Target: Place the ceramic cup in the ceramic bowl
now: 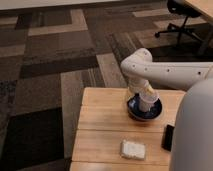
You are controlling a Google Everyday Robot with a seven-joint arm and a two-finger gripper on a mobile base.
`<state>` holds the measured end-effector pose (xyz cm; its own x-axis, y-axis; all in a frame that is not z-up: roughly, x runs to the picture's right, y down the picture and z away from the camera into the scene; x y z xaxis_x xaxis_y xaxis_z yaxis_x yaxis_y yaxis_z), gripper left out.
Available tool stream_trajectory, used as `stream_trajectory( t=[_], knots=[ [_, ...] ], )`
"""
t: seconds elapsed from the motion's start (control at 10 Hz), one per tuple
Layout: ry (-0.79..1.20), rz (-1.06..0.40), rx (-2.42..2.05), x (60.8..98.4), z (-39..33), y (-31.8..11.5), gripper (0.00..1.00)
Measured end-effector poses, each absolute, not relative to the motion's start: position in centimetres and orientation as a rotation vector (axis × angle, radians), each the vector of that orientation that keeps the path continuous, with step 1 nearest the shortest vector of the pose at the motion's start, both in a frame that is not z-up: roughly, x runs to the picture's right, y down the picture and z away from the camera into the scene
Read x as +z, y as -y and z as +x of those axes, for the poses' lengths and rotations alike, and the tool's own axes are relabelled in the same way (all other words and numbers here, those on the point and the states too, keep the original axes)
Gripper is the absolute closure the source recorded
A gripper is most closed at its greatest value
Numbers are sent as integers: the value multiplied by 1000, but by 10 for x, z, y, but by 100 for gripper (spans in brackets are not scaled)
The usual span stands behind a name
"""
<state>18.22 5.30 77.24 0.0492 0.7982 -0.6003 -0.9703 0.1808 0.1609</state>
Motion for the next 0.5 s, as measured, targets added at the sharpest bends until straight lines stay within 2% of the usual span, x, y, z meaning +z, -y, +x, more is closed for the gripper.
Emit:
stream_trajectory(
  t=[0.5],
  knots=[
    [-677, -298, 1290, 763, 175, -28, 20]
  ],
)
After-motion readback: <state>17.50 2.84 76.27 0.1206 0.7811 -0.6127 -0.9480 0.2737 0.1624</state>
